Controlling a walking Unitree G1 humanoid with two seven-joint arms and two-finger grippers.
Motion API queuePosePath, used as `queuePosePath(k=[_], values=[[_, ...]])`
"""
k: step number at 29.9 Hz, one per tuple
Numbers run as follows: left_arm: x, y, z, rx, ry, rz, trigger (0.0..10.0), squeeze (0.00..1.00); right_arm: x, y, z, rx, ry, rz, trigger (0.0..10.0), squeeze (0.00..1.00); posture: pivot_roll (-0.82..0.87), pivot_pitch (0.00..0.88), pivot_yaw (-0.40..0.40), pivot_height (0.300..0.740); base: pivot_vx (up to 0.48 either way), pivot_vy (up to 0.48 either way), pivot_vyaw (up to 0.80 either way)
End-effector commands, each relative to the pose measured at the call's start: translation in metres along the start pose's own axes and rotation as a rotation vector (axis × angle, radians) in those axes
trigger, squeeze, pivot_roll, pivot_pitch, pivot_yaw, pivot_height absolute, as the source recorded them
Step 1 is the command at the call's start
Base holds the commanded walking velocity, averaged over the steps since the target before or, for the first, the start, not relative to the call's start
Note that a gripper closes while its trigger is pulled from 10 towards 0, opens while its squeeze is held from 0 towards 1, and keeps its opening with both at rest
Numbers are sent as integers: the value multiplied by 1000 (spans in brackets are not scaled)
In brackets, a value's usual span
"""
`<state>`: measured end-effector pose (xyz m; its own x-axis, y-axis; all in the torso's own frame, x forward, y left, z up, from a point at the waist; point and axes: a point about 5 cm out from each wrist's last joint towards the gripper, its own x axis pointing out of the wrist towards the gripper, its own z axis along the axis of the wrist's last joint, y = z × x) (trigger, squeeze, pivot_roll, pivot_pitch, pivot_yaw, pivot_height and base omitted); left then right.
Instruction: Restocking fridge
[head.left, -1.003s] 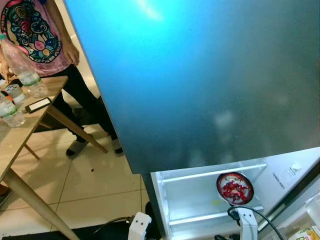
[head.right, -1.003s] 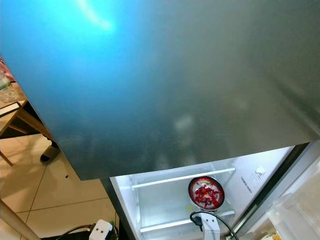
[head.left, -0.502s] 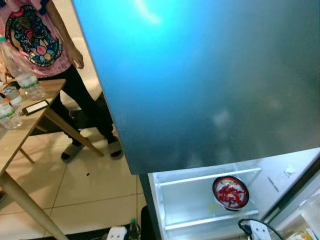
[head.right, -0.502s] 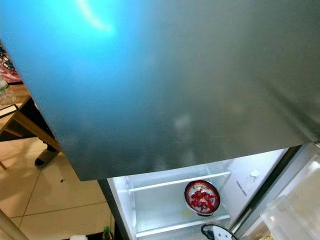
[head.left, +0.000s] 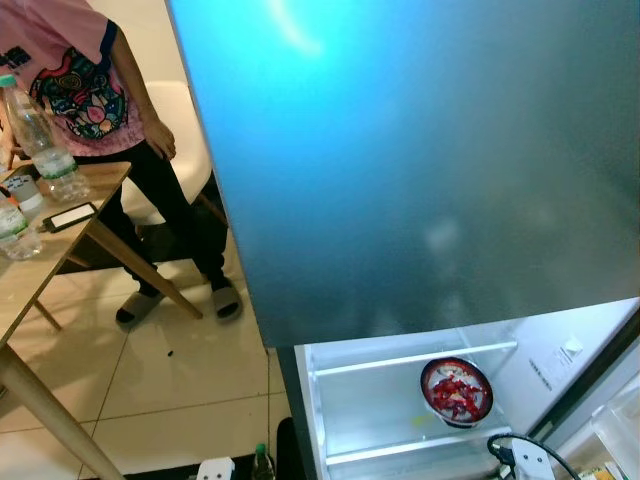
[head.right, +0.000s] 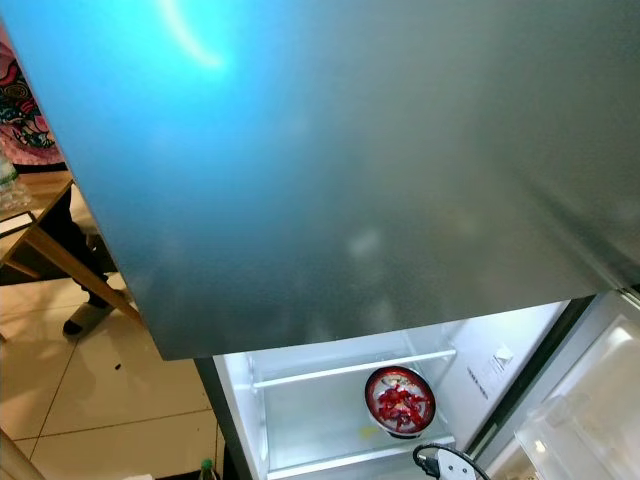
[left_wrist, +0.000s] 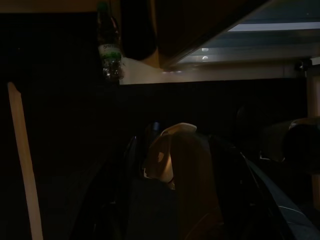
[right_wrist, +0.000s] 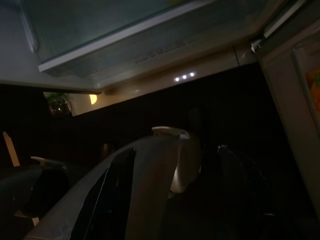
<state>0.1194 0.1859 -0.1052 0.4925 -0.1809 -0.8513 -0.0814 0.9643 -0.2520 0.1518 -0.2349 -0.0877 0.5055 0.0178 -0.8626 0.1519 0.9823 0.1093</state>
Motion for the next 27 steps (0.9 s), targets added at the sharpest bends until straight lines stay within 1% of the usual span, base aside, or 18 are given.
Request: queuePosePath(k=[1, 2, 3, 4, 5, 8, 9, 11, 13, 19, 27], values=[[0, 3, 2, -20, -3, 14, 10000, 0, 1, 4, -2, 16, 6, 7, 10000, 0, -15, 0, 3, 740, 0, 0, 0], [0, 3, 4, -9, -5, 21, 10000, 0, 2, 6, -2, 2, 14, 17, 10000, 0, -2, 0, 1, 740, 0, 0, 0], [1, 2, 6, -38, -18, 26, 10000, 0, 2, 7, -1, -20, 23, 26, 10000, 0, -15, 0, 6, 740, 0, 0, 0], [1, 2, 6, -38, -18, 26, 10000, 0, 2, 7, -1, -20, 23, 26, 10000, 0, -15, 0, 6, 740, 0, 0, 0], [1, 2, 7, -52, -23, 29, 10000, 0, 2, 8, 0, -40, 29, 31, 10000, 0, -17, 0, 7, 740, 0, 0, 0], [0, 4, 4, -42, -10, 41, 10000, 0, 3, 9, 8, -36, 9, 28, 10000, 0, -18, 0, 11, 740, 0, 0, 0], [-1, 7, 4, -45, -8, 58, 10000, 0, 4, 12, 12, -29, -5, 31, 10000, 0, -19, 0, 15, 740, -244, 0, 0], [-2, 11, 5, -60, -14, 79, 10000, 0, 6, 17, 18, -45, -18, 47, 10000, 0, -16, 0, 23, 740, -251, 0, 0], [-2, 12, 7, -60, -19, 80, 10000, 0, 7, 20, 20, -54, -20, 52, 10000, 0, -16, 0, 23, 740, -257, 0, 0], [-2, 15, 15, -71, -41, 84, 10000, 0, 7, 20, 17, -61, -5, 38, 10000, 0, -17, 0, 38, 740, -263, 0, 0], [0, 13, 17, -78, -36, 86, 10000, 0, 7, 21, 12, -65, 15, 32, 10000, 0, -24, 0, 42, 740, -288, 0, 0]])
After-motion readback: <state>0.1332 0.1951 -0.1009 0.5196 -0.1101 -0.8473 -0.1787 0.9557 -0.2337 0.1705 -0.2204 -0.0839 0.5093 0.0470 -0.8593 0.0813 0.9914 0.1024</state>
